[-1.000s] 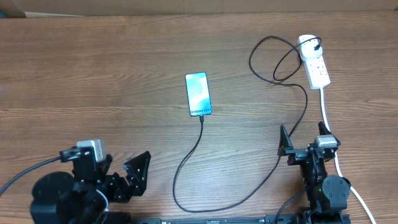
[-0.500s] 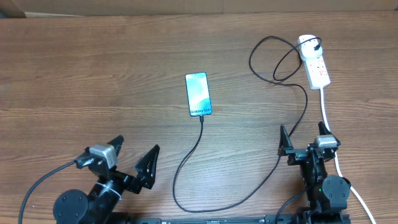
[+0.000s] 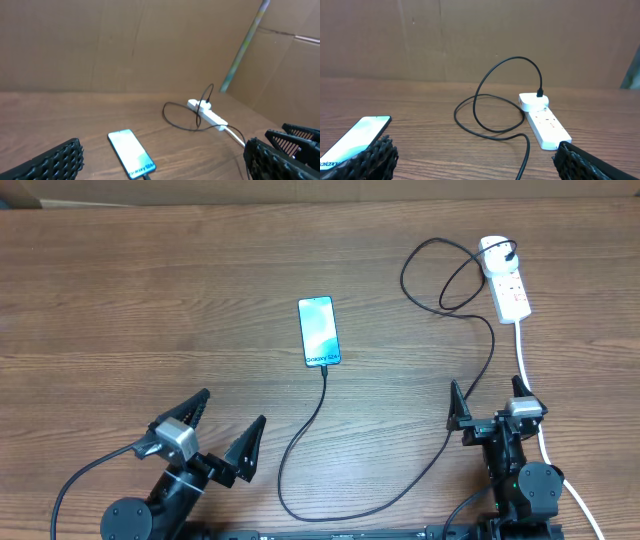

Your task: Plug charger to phone and switch on socket

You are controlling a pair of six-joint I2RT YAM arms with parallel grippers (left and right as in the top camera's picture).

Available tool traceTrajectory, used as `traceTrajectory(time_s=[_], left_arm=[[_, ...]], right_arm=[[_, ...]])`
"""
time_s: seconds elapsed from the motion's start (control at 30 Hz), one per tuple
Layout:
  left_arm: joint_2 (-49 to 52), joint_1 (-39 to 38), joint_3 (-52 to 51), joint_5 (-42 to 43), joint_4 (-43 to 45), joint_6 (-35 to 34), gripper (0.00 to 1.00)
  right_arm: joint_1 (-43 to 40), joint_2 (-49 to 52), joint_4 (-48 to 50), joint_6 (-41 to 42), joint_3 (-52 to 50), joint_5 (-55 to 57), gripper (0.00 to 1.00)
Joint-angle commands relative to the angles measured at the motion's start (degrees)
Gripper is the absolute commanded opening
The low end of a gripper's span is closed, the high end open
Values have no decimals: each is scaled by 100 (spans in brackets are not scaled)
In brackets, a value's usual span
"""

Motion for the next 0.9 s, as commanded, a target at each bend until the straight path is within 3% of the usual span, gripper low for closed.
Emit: traceTrajectory(time_s=[0.0,0.87], left_arm=[[-164,-11,-153,96,223,111,99],[-164,-15,-245,-356,501,328,100]], right_arm=[[44,-52,33,33,-57,55,100],[44,-52,33,33,-57,55,100]])
